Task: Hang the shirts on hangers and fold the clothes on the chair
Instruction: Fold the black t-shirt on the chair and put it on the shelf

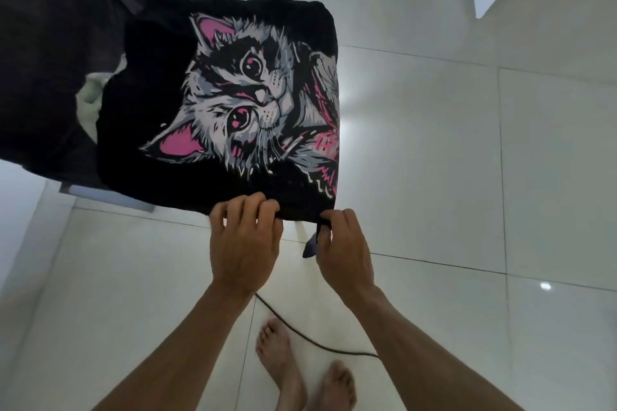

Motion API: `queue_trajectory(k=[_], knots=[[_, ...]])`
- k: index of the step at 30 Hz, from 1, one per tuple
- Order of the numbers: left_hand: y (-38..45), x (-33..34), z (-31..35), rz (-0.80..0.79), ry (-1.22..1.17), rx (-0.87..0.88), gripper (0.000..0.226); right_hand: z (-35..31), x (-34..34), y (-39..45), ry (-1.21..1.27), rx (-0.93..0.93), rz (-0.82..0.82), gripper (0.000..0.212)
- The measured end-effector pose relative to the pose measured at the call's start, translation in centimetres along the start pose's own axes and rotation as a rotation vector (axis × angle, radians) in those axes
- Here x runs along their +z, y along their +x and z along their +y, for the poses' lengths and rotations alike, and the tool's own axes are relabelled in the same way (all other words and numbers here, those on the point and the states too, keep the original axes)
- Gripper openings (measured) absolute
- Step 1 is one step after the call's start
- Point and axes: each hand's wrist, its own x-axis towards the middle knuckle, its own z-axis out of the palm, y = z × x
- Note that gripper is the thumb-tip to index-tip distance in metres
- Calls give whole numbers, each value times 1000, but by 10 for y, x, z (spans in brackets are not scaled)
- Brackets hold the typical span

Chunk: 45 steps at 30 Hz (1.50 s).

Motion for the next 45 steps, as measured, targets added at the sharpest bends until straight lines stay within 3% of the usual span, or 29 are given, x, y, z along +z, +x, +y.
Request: queue_trajectory(k=[3,5,9,12,15,19,22,27,33,35,41,45], knots=[[20,-25,7,-19,-75,-15,11,-12,-28,14,69,-44,-19,12],[32,-34,7,-57,-83,-17,11,-22,-42,26,199,21,-78,15],[56,-52,-7,-248,58,-9,37,-35,-67,49,279,90,-110,19],[78,-72,-30,-348,207,-176,27,-39,-77,65,181,79,-155,15],[111,-92,-52,-445,267,-323,31,-43,-85,84,77,27,-193,10],[174,-104,-76,-553,195,-420,22,-48,-102,115,-80,-197,-331,10],[221,-101,-98,-654,292,-383,24,-47,-110,148,-234,-303,-464,20],[295,-79,-127,-806,415,-267,38,-48,-108,215,-37,29,-566,17],[379,-38,-174,-846,457,-200,38,-46,-99,308,-299,173,-698,24],[390,-23,-191,-859,362,-278,42,-50,-92,322,-395,194,-741,31],[390,1,-228,-823,-338,-754,63,-104,-54,337,-353,110,-739,35],[366,-5,-250,-811,-442,-894,80,-154,-20,348,-362,39,-713,54]])
